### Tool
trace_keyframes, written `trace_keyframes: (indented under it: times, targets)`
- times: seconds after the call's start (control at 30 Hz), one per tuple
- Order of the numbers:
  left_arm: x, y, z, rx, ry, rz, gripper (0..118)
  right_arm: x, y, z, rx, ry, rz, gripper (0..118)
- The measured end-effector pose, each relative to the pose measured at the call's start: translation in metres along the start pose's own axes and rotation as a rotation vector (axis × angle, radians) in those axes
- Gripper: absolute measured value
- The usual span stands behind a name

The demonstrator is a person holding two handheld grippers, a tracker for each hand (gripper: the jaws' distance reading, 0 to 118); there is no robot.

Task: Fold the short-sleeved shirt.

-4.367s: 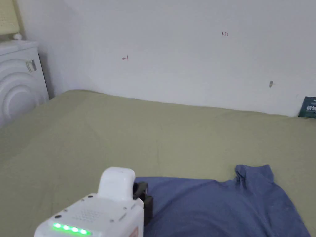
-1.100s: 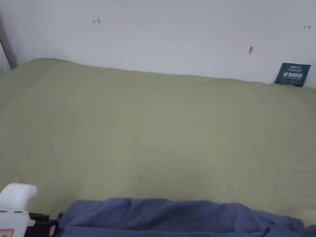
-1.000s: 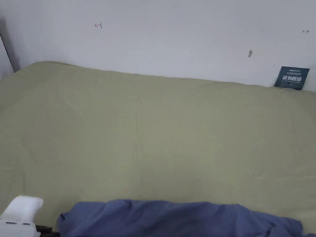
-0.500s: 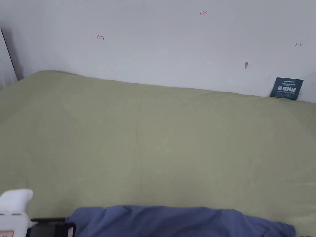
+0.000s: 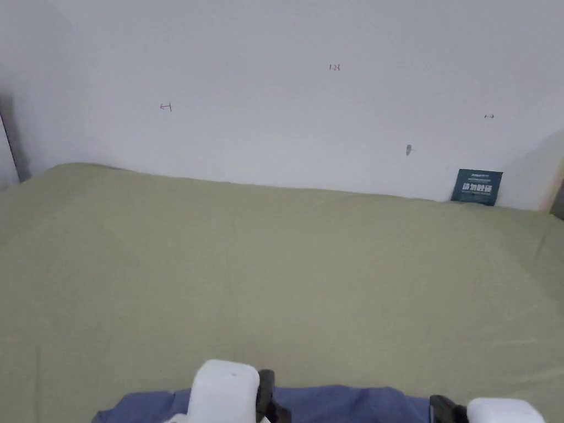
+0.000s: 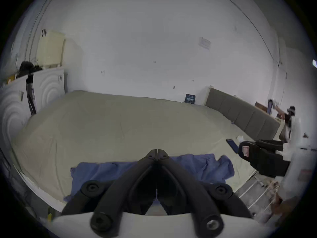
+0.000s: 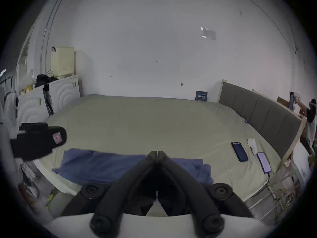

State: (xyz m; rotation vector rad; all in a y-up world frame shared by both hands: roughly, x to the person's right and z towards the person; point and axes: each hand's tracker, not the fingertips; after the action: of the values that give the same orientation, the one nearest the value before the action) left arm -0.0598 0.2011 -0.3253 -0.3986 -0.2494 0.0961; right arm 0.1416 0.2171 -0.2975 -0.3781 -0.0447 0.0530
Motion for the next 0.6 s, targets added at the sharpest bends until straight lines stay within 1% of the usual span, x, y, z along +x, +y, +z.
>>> trace_keyframes:
  times: [0.03, 0.07, 0.13, 0.23, 0.3, 0.4, 0.5, 0.57, 0.6]
  targets:
    - [0.007, -0.01, 0.006, 0.005, 0.034, 0.007, 0, -0.006, -0.009, 0.004, -0.01, -0.026, 0.012, 1]
    - [0.014, -0.019, 0.012, 0.02, 0.05, 0.004, 0, -0.011, -0.017, 0.008, -0.019, -0.031, 0.014, 1]
    - [0.021, -0.026, 0.018, 0.024, 0.053, -0.008, 0, -0.011, -0.022, 0.01, -0.026, -0.02, -0.001, 1]
    - [0.026, -0.027, 0.015, -0.02, 0.065, -0.047, 0, -0.015, -0.021, 0.004, -0.045, -0.024, 0.012, 1]
    - [0.026, -0.024, 0.011, -0.026, 0.07, -0.049, 0, -0.013, -0.017, 0.003, -0.038, -0.022, 0.001, 1]
    - [0.02, -0.018, 0.008, -0.023, 0.076, -0.008, 0, -0.012, -0.012, 0.002, -0.01, -0.027, -0.002, 1]
    - [0.009, -0.006, 0.002, -0.01, 0.11, -0.009, 0, -0.012, -0.006, -0.005, -0.004, -0.019, -0.001, 1]
    - [-0.01, 0.007, -0.003, -0.004, 0.106, -0.004, 0, -0.009, -0.002, -0.012, -0.007, -0.018, 0.001, 1]
    - [-0.025, 0.016, -0.005, 0.006, 0.128, 0.001, 0, -0.006, 0.001, -0.015, -0.006, -0.02, 0.006, 1]
